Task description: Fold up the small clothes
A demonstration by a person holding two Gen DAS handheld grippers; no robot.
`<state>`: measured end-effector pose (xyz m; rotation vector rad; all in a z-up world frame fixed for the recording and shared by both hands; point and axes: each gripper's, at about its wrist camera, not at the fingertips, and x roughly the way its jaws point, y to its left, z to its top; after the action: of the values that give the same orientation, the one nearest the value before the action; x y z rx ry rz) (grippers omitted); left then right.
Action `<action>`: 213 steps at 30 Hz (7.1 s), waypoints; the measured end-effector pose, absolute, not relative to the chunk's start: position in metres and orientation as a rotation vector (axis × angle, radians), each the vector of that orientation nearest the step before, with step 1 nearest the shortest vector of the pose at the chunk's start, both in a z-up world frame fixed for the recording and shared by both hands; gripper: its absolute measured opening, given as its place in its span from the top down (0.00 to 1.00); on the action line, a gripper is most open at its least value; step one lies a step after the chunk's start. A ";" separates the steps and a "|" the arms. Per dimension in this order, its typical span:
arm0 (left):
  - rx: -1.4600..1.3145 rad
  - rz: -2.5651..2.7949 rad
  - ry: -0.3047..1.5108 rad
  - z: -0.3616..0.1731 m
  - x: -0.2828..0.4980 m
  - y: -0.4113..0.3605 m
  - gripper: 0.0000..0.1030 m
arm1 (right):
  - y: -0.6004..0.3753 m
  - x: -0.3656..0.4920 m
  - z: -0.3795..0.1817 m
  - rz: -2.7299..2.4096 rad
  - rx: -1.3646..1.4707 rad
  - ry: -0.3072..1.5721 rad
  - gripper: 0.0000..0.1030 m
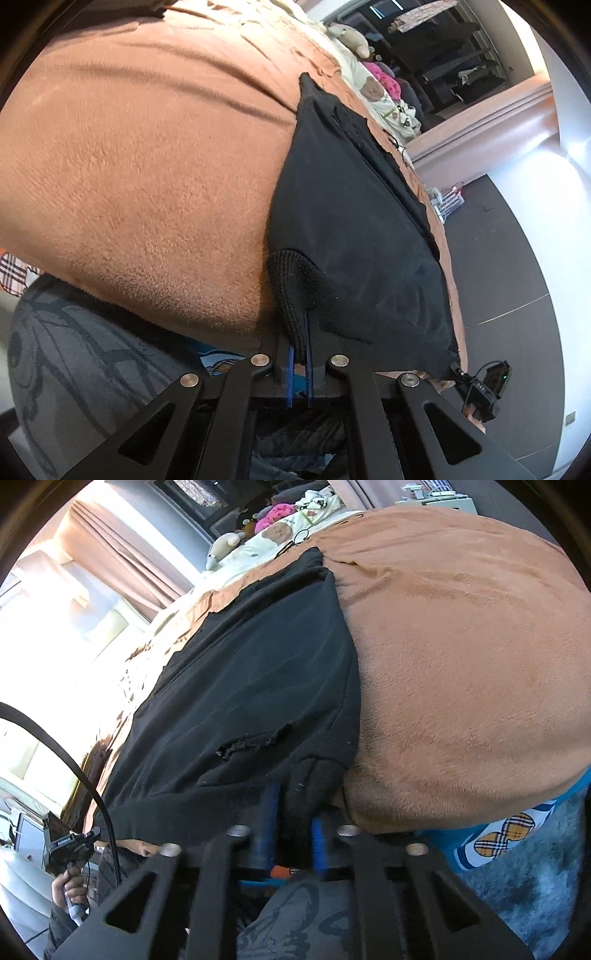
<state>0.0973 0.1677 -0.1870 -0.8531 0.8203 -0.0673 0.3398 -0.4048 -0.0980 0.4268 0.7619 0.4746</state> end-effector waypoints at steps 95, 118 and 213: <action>-0.731 -0.078 0.581 -0.015 0.200 0.224 0.97 | -0.370 0.397 0.014 0.574 0.420 0.508 0.96; -0.675 0.013 0.742 -0.052 0.372 0.262 0.97 | -0.296 0.543 0.057 0.481 0.369 0.620 0.96; -0.321 0.265 1.007 -0.175 0.608 0.290 0.96 | -0.154 0.812 0.033 0.174 -0.111 0.817 0.96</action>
<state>0.6077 0.2895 -0.1746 -0.3207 1.0071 0.2652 0.8117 -0.1538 0.0326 -0.1109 0.8174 0.1736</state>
